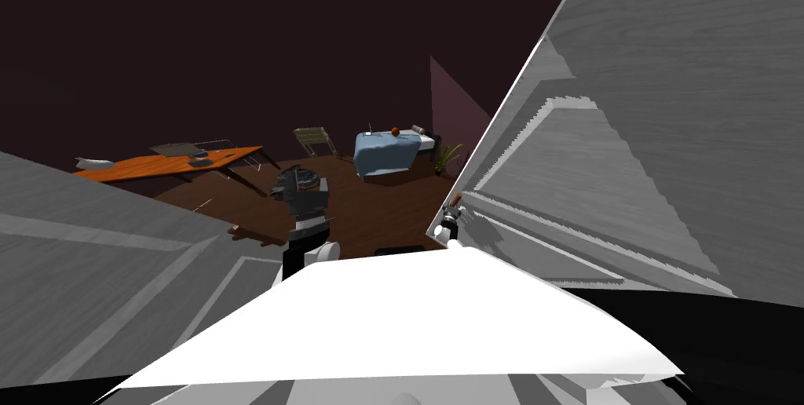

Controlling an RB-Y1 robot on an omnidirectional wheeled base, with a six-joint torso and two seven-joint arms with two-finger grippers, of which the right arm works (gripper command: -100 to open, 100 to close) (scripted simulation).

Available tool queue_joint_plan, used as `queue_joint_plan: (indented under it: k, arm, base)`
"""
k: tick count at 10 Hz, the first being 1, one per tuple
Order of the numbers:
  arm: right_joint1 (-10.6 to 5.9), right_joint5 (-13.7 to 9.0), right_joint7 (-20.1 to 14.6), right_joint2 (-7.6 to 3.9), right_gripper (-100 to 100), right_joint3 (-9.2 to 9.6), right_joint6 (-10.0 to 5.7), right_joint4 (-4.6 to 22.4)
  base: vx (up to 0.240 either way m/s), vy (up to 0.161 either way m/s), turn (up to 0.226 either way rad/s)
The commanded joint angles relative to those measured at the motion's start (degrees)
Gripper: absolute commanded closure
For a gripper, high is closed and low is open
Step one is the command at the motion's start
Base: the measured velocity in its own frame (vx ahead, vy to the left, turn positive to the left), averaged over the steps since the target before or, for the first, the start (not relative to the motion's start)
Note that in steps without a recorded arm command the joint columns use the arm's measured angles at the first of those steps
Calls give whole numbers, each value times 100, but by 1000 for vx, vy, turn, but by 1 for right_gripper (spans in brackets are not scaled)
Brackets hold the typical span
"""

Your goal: Push the door open

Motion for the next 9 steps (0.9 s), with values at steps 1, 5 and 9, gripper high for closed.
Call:
queue_joint_plan:
  k: [1,5,9]
  arm:
    - [-24,-78,-30,-84,100,-134,-123,114]
    - [-19,-175,1,-98,100,-278,-153,135]
    - [74,-269,46,-124,100,-392,-120,42]
  base:
    - [176,18,-54]
    - [169,12,-50]
    - [130,-11,-36]
